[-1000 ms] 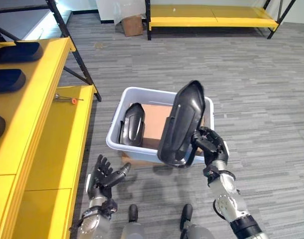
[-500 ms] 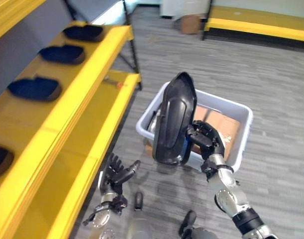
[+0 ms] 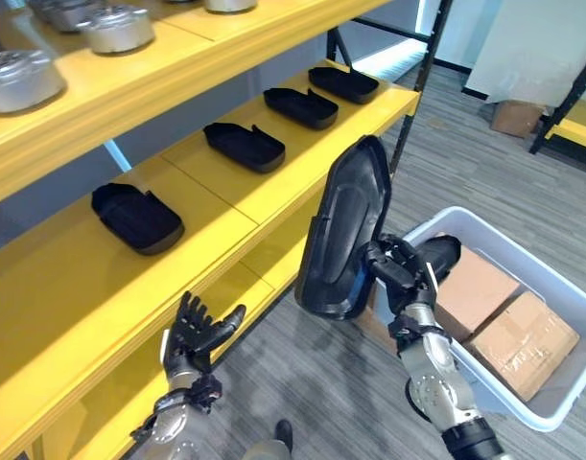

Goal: Move parts from the plastic box to the shelf.

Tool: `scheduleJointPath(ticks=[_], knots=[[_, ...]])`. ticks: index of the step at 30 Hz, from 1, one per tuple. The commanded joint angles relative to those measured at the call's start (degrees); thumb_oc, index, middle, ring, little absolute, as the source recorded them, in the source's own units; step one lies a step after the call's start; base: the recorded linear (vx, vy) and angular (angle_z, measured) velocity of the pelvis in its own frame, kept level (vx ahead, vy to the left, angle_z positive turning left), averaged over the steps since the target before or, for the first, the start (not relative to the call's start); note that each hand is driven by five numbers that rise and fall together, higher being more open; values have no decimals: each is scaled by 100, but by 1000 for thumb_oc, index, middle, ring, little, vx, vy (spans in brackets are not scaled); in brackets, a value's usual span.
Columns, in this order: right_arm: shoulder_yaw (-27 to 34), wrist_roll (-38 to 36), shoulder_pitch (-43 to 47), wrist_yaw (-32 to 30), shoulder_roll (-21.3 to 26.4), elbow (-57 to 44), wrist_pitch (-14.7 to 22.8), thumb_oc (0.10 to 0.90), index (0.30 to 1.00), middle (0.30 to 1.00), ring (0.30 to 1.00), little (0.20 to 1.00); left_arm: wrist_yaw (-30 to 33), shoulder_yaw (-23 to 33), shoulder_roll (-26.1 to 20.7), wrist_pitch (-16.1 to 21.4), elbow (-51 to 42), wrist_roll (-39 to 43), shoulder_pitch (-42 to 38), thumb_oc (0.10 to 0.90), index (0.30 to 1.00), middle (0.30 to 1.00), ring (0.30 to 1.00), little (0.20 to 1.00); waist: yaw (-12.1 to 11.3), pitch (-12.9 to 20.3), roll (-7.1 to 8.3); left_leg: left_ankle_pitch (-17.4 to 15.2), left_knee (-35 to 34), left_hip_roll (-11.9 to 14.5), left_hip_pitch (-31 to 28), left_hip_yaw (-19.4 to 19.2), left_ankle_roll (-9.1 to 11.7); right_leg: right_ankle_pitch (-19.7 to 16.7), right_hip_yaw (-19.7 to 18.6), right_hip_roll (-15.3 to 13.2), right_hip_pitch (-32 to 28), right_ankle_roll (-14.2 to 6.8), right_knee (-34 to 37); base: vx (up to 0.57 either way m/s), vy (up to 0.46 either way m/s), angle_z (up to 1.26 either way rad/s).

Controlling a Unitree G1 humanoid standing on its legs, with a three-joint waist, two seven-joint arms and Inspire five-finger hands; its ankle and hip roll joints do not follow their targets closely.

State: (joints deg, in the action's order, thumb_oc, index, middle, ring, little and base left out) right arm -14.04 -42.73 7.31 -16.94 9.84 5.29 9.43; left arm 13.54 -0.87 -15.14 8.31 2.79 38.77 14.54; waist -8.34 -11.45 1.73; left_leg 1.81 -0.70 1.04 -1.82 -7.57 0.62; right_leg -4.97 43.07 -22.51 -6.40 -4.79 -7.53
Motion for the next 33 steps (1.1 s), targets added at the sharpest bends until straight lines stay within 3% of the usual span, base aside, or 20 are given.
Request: scheduleJointPath(ticks=[1, 5, 7, 8, 9, 10, 11, 12, 13, 14, 18, 25, 33], knots=[[133, 227, 518, 282, 54, -505, 496, 400, 300, 300, 300, 300, -104, -28, -250, 403, -683, -420, -139, 900, 1000, 1000, 1000, 1000, 34, 522, -7, -303, -430, 81, -121, 297, -74, -184, -160, -145, 289, -668, -76, 23, 130, 17], [67, 256, 532, 318, -73, -421, 429, 400, 300, 300, 300, 300, -125, 98, -213, 406, -709, -489, 28, 900, 1000, 1000, 1000, 1000, -104, 566, 34, -433, -430, -266, -234, 385, -293, -461, -489, -373, 357, -823, -100, 28, 191, -4], [80, 269, 518, 319, -103, -423, 418, 400, 300, 300, 300, 300, -123, 126, -212, 405, -701, -496, 39, 900, 1000, 1000, 1000, 1000, -132, 564, 38, -450, -430, -317, -246, 395, -333, -473, -551, -442, 386, -841, -202, 24, 148, -17], [89, 278, 445, 312, -128, -488, 441, 400, 300, 300, 300, 300, -94, 95, -261, 405, -649, -546, 1, 900, 1000, 1000, 1000, 1000, -81, 538, 51, -454, -430, -380, -258, 492, -398, -517, -866, -453, 469, -841, -515, -47, 169, -14], [91, 286, 400, 327, -124, -532, 446, 400, 300, 300, 300, 300, -96, 67, -306, 424, -606, -564, -41, 900, 1000, 1000, 1000, 1000, 11, 500, 71, -328, -430, -427, -191, 505, -452, -596, -1200, -370, 624, -695, -572, -57, 119, 7], [91, 286, 399, 327, -125, -533, 446, 400, 300, 300, 300, 300, -96, 67, -306, 426, -602, -564, -43, 900, 1000, 1000, 1000, 1000, -3, 510, 75, -327, -430, -428, -179, 491, -453, -595, -1220, -372, 651, -693, -581, -94, 46, 33], [71, 263, 346, 348, -111, -572, 457, 400, 300, 300, 300, 300, -103, 24, -363, 439, -536, -600, -84, 900, 1000, 1000, 1000, 1000, 109, 486, 52, -296, -430, -407, -164, 578, -445, -480, -1905, -54, 853, -586, -618, -32, 30, 54], [46, 162, 224, 438, -14, -717, 457, 400, 300, 300, 300, 300, -169, -28, -438, 442, -464, -642, -109, 900, 1000, 1000, 1000, 1000, 309, 455, -4, -199, -430, -341, -119, 739, -434, 116, -3000, 879, 1157, -328, -594, -16, 19, 68], [18, 43, 132, 519, 56, -773, 461, 400, 300, 300, 300, 300, -250, -77, -455, 417, -510, -679, -87, 900, 1000, 1000, 1000, 1000, 438, 464, 3, -115, -430, -362, -59, 931, -443, 499, -3454, 1566, 1235, -147, -474, -2, -15, 67], [9, -35, 114, 535, 80, -796, 476, 400, 300, 300, 300, 300, -275, -84, -450, 405, -551, -660, -83, 900, 1000, 1000, 1000, 1000, 470, 463, 36, -81, -430, -406, -10, 987, -439, 503, -3532, 1745, 1260, -77, -317, 2, -57, 64], [-3, -64, -20, 554, 137, -843, 494, 400, 300, 300, 300, 300, -258, -115, -332, 418, -460, -615, -125, 900, 1000, 1000, 1000, 1000, 580, 473, 120, 5, -430, -414, 89, 1176, -328, 440, -3755, 1942, 1027, -17, 305, -1, -113, 68], [123, -63, -275, 618, 298, -957, 448, 400, 300, 300, 300, 300, -379, -97, -215, 370, -567, -472, 127, 900, 1000, 1000, 1000, 1000, 582, 614, 177, -2, -430, -295, 76, 1129, -197, 230, -3506, 1959, 642, -11, 1002, 37, -93, 3], [184, -47, -455, 725, 466, -1114, 436, 400, 300, 300, 300, 300, -420, -95, -182, 344, -662, -343, 347, 900, 1000, 1000, 1000, 1000, 582, 492, 187, -16, -324, -196, 94, 1279, -118, 326, -3310, 1971, 572, 87, 965, 26, -76, 12]])
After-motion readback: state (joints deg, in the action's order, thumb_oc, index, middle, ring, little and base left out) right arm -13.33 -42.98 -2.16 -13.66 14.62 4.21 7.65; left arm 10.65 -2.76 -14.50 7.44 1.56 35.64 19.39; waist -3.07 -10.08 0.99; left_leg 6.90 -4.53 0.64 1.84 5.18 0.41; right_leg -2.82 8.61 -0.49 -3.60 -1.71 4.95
